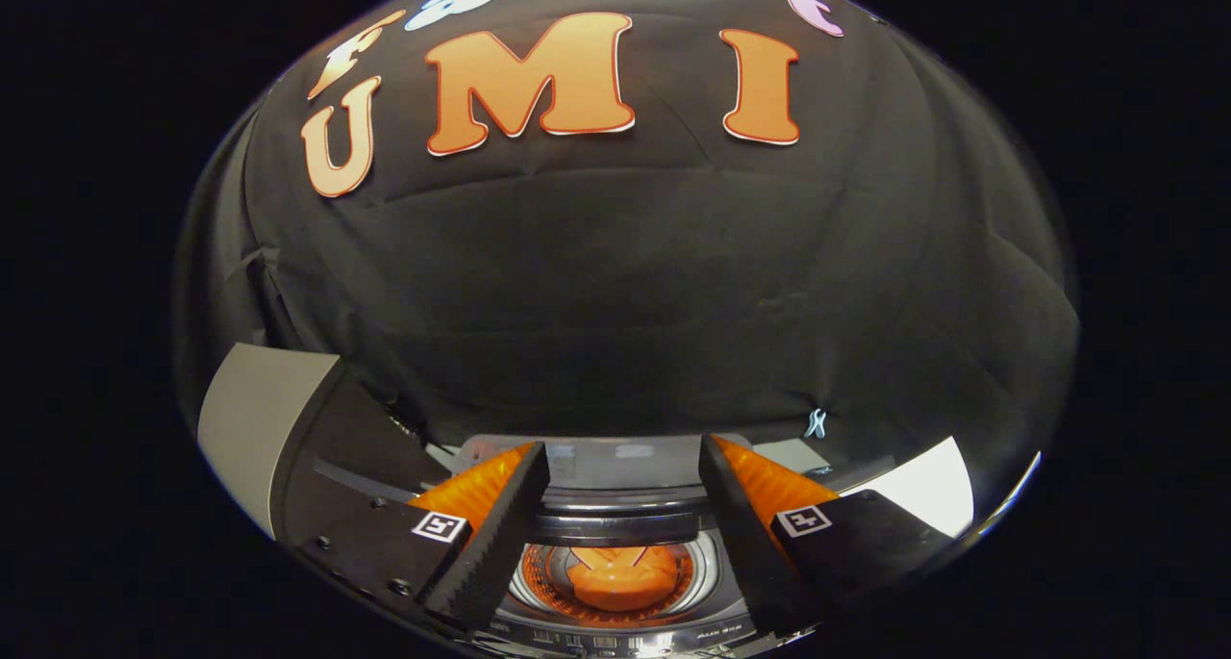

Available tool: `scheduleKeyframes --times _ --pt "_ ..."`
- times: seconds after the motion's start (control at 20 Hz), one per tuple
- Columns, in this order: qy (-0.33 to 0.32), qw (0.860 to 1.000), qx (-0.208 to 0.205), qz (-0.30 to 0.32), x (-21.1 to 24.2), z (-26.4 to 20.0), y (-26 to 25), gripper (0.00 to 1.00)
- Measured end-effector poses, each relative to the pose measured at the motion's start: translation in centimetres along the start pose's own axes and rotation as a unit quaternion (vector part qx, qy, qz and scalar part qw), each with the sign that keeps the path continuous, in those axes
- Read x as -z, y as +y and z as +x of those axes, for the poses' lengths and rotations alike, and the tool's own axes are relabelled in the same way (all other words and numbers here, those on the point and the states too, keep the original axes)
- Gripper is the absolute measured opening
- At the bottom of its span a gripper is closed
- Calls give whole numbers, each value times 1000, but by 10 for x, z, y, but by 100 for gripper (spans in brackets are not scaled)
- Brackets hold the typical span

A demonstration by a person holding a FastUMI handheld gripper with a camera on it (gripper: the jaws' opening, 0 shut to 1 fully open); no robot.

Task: Put the clothes into the washing machine and then close the washing machine lid.

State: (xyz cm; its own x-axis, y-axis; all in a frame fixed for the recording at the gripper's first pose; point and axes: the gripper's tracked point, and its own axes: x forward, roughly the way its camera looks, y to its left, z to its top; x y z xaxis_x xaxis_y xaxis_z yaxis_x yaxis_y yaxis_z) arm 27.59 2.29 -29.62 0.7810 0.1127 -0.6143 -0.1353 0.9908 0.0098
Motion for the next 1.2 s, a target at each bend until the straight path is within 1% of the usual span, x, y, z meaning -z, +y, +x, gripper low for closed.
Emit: scheduleKeyframes --times 0.15,0.45,0.6,0.85,1.1,1.2 --pt "24 1000 -9 3 27 -13 -1 100" --pt "64 997 3 31 80 -26 -23 100" --pt "75 996 9 41 97 -31 -33 100" --pt "63 997 24 47 89 -44 -49 100" --pt "22 998 34 55 53 -68 -64 100" --pt "1 997 30 67 34 -80 -66 100"
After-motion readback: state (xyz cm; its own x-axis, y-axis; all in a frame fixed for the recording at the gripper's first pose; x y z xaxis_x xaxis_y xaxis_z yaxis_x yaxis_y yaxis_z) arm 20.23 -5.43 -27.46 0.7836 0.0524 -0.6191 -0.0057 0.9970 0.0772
